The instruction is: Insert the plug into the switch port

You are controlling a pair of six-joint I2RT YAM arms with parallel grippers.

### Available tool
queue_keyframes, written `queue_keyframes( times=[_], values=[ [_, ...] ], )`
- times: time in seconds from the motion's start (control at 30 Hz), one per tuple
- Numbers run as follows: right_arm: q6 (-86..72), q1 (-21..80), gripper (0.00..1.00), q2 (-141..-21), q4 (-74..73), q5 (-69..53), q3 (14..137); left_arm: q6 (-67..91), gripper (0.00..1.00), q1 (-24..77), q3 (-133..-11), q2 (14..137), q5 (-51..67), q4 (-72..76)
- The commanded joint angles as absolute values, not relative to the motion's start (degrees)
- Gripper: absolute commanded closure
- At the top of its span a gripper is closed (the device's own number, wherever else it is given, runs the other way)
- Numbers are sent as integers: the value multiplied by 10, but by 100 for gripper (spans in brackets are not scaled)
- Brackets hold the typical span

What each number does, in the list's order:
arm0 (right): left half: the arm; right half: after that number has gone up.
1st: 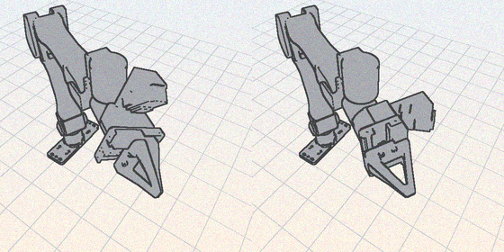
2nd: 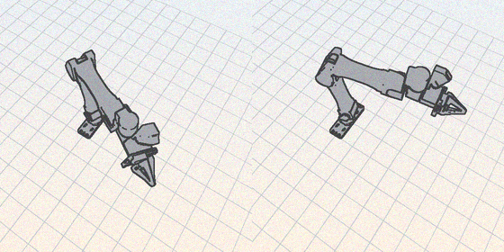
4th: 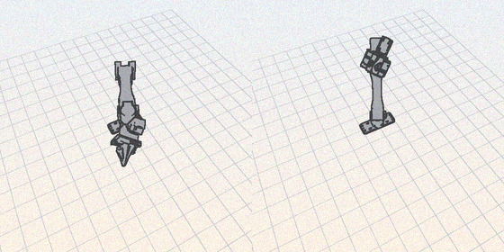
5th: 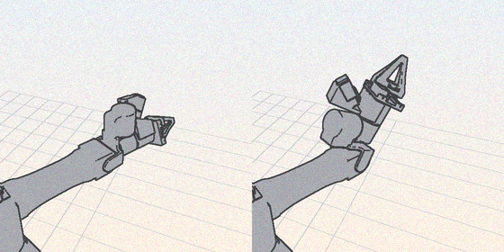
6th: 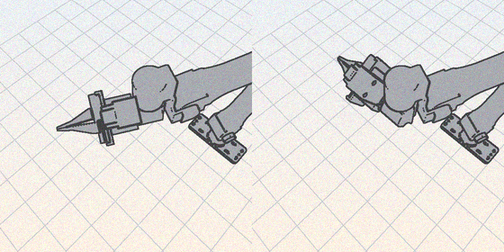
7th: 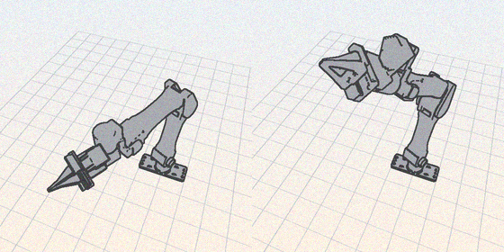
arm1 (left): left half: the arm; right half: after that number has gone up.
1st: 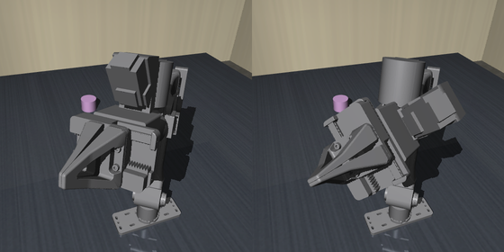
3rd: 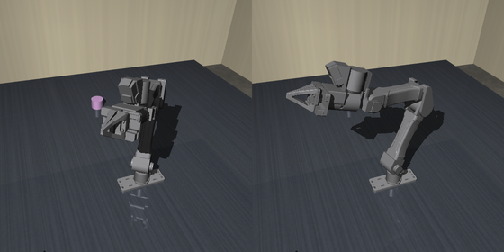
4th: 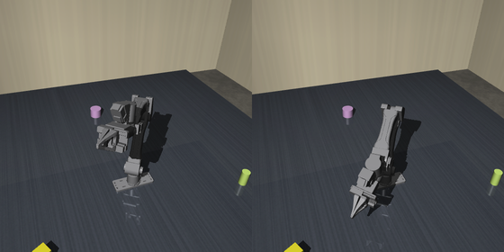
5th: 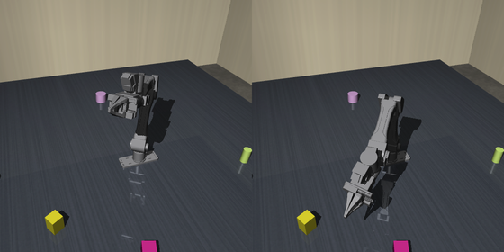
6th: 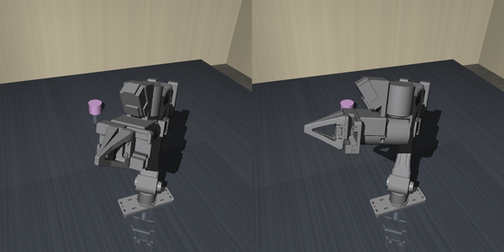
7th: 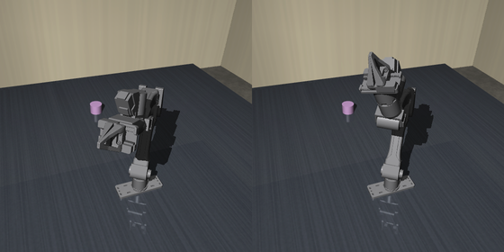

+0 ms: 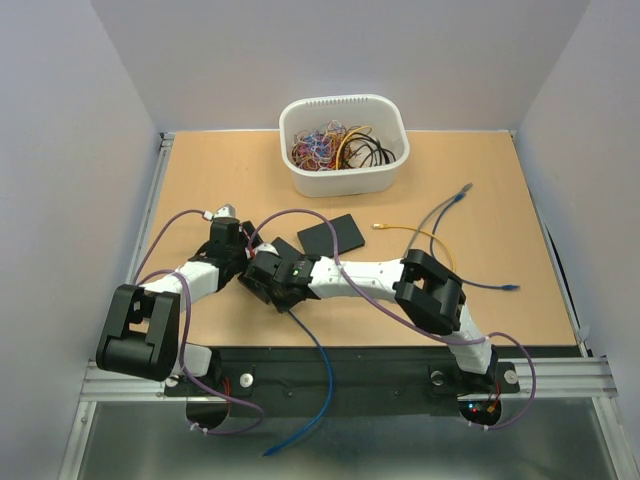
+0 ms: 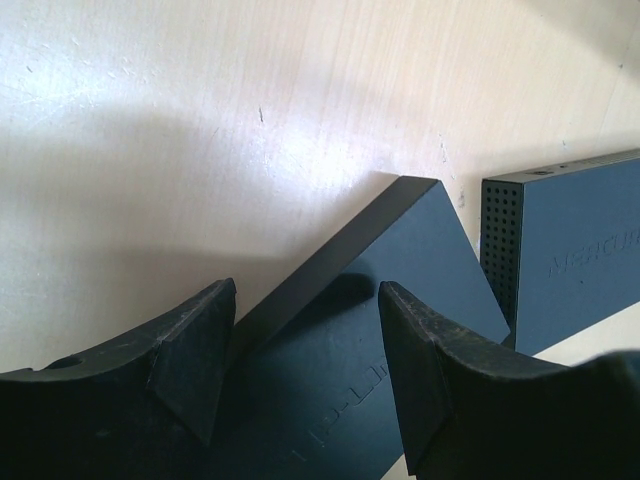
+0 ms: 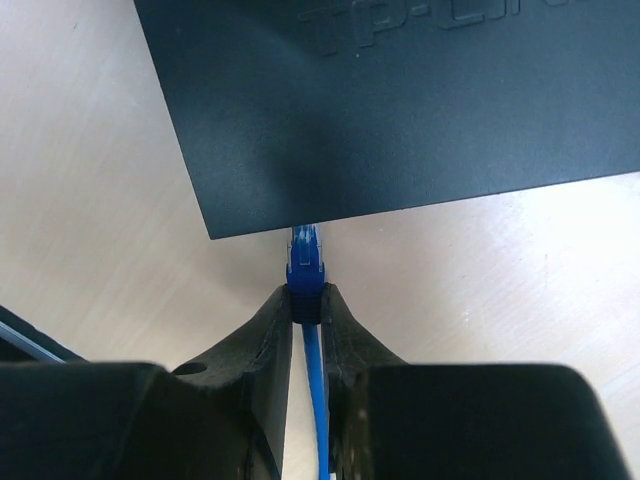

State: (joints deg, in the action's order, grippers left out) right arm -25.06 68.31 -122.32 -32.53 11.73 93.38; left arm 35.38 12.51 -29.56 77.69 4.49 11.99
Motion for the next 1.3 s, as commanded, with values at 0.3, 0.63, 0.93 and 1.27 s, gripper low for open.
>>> queue_keyframes(
  times=[0.3, 0.63, 0.93, 1.27],
  values=[
    [-231, 683, 100, -1235, -286, 178, 982, 363, 31, 141, -269, 745, 81, 117],
    [-166, 679, 99, -1219, -275, 191, 981, 370, 31, 159, -229, 722, 88, 126],
    [-90, 679, 100, -1182, -201, 119, 929, 369, 31, 183, -221, 735, 98, 141],
    [-60, 659, 99, -1169, -169, 104, 898, 381, 31, 211, -208, 732, 101, 148]
  ],
)
